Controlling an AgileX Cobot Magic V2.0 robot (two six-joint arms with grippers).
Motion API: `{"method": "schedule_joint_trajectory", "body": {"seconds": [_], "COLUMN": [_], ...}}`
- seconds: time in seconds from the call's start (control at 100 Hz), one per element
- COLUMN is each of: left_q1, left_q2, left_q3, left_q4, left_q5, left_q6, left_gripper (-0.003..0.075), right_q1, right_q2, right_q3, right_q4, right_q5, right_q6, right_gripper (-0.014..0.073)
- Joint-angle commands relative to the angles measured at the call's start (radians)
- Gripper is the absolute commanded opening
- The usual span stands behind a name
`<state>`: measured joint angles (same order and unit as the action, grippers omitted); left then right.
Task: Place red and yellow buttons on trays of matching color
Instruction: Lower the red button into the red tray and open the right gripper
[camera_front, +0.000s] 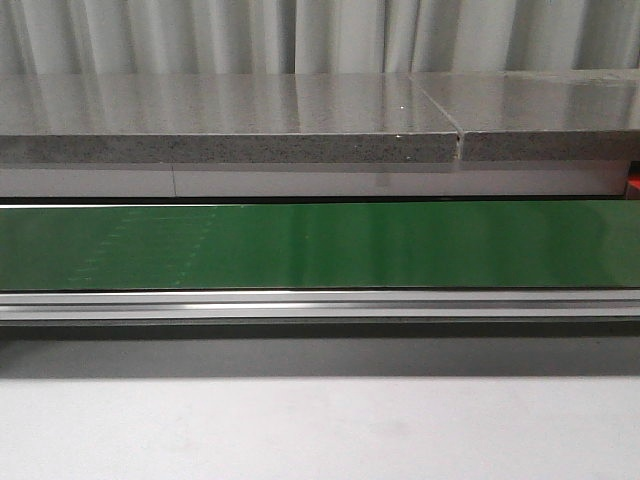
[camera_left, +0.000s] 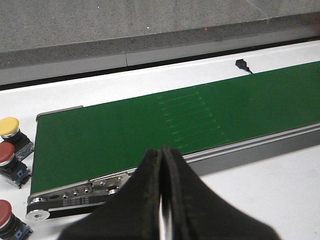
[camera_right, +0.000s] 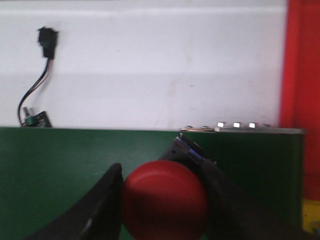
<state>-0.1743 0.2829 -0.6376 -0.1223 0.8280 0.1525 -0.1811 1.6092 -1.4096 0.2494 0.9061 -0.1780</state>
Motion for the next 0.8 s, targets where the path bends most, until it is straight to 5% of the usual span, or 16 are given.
{"method": "schedule_joint_trajectory", "body": {"seconds": [0.0, 0.28, 0.79], "left_q1": [-0.008, -0.008, -0.008], "left_q2": [0.011, 0.011, 0.011], "left_q3": [-0.024, -0.024, -0.024], "left_q4": [-0.017, -0.017, -0.017], "left_q5": [-0.069, -0.069, -0.069], "left_q6": [-0.008, -0.008, -0.008], "left_gripper": [-0.0021, -0.0021, -0.0021], "right_q1": [-0.069, -0.206, -0.235], "right_q2": [-0.049, -0.039, 0.191], "right_q3": [-0.035, -0.035, -0.216], "right_q4": [0.013, 0.013, 0.013], "right_q5": [-0.055, -0.143, -0.167], "right_q6": [0.031, 0.172, 0.280], "right_gripper": [0.0150, 0.0150, 0.0150]}}
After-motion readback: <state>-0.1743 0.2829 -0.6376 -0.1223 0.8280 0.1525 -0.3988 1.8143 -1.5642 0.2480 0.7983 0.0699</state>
